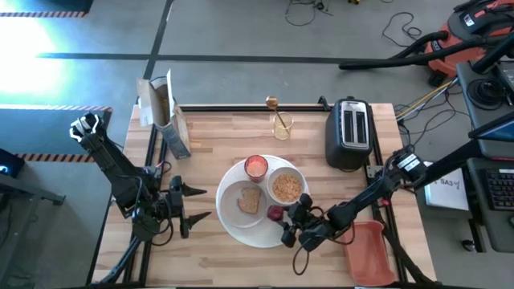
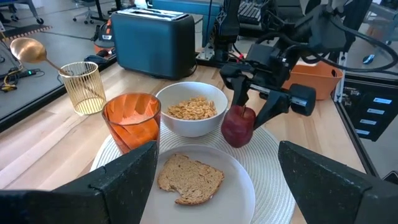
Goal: Arrange a breakfast setting
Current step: Put the red apple on the white placemat to the bottom of the white bowl
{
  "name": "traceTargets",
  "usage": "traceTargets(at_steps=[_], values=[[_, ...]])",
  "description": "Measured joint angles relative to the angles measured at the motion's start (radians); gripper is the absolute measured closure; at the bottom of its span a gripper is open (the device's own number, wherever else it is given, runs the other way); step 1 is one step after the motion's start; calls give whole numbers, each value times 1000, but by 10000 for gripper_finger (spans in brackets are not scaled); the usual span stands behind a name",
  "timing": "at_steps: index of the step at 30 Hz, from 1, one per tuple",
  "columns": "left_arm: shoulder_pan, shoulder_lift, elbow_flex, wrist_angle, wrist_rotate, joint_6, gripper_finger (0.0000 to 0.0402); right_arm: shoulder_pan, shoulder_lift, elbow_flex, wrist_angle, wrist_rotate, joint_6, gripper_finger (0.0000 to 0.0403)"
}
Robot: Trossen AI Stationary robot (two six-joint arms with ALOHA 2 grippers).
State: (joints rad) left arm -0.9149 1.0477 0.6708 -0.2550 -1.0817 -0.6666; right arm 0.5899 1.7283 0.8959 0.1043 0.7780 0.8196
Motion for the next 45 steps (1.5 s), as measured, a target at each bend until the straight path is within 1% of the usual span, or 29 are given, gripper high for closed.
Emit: traceTargets(at_steps=[6,14,20,26,32,40,45], values=[[0,0,0,0,0,0,86,-11,8,0,-8,-32,18,180],[0,0,0,0,0,0,86,-14,8,0,-25,-45,49,169],[0,0,0,0,0,-5,86,-15,8,0,-55,-57,106,140],[0,0,0,1,0,-7,86,-14,9,0,-71,-84,113,119],[0,0,0,4,0,-8,86,-14,-6,0,-71,-126,100,124],[0,0,0,9,0,-8,86,-14,-58,-1,-89,-133,49,137],[0,0,0,9,0,-8,86,-14,-118,-1,-115,-133,2,137]])
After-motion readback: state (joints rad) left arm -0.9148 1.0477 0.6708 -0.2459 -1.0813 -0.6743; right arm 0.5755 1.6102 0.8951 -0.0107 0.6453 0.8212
